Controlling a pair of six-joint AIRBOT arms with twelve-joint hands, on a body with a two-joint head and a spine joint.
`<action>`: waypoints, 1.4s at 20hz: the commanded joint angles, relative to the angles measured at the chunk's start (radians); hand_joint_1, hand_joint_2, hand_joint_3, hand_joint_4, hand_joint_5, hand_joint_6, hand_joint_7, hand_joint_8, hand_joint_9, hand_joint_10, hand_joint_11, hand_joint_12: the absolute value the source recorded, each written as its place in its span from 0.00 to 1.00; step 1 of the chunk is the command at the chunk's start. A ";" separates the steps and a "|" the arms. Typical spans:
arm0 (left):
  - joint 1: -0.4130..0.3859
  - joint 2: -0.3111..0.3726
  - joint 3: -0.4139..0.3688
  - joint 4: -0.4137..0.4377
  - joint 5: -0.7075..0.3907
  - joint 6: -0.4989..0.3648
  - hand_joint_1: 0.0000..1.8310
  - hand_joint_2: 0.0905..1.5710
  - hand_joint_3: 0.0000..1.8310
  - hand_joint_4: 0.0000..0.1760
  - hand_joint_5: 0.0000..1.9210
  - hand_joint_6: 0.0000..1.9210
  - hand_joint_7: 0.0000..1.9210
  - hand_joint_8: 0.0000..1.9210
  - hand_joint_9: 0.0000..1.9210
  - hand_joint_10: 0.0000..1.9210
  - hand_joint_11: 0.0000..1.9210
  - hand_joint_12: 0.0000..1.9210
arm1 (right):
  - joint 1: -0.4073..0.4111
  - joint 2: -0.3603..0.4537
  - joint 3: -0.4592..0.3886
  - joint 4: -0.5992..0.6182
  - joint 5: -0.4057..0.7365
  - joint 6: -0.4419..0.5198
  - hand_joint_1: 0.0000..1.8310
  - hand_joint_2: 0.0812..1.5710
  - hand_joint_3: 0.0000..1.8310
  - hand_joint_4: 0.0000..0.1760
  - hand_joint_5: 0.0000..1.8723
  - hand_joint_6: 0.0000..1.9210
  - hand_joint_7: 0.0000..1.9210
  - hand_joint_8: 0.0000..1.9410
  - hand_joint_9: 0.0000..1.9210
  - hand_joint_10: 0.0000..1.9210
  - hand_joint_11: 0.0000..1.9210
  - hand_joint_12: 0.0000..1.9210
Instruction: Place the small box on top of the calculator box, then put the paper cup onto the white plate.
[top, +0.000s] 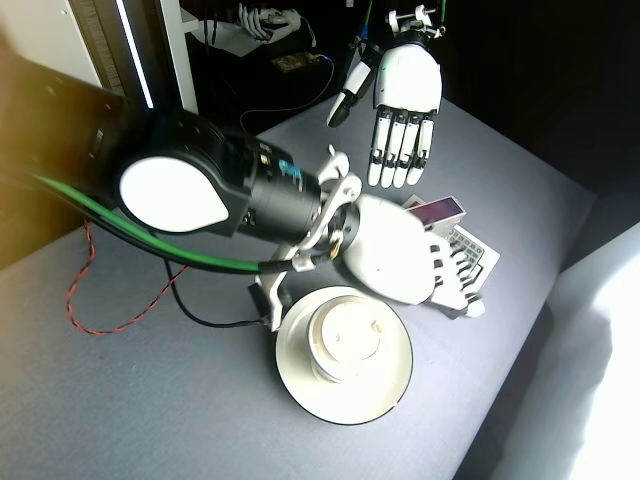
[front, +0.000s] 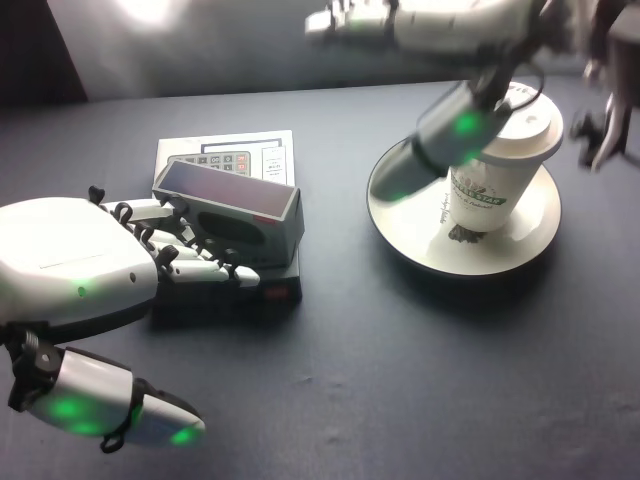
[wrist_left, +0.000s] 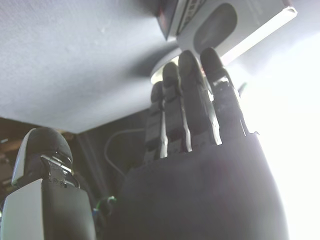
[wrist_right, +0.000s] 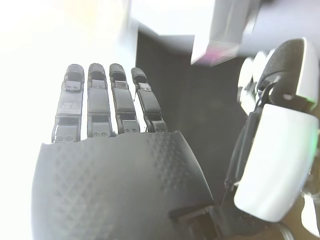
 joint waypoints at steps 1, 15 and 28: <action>-0.012 0.011 0.001 -0.012 -0.092 -0.004 0.14 0.66 0.00 0.00 0.11 0.00 0.19 0.00 0.19 0.00 0.00 0.41 | 0.014 0.025 -0.004 -0.034 0.164 -0.002 0.30 0.44 0.00 0.00 0.00 0.00 0.00 0.00 0.00 0.00 0.00 0.00; -0.010 0.010 0.003 -0.004 -0.112 -0.003 0.16 0.66 0.00 0.00 0.10 0.00 0.18 0.00 0.18 0.00 0.00 0.39 | -0.026 0.295 -0.007 -0.290 0.549 0.177 0.29 0.46 0.00 0.00 0.00 0.00 0.00 0.00 0.00 0.00 0.00 0.00; -0.014 0.009 -0.002 -0.009 -0.117 -0.001 0.16 0.67 0.00 0.00 0.11 0.00 0.18 0.00 0.19 0.00 0.00 0.39 | -0.191 0.540 -0.088 -0.446 0.635 0.417 0.31 0.46 0.00 0.00 0.00 0.00 0.00 0.00 0.00 0.00 0.00 0.00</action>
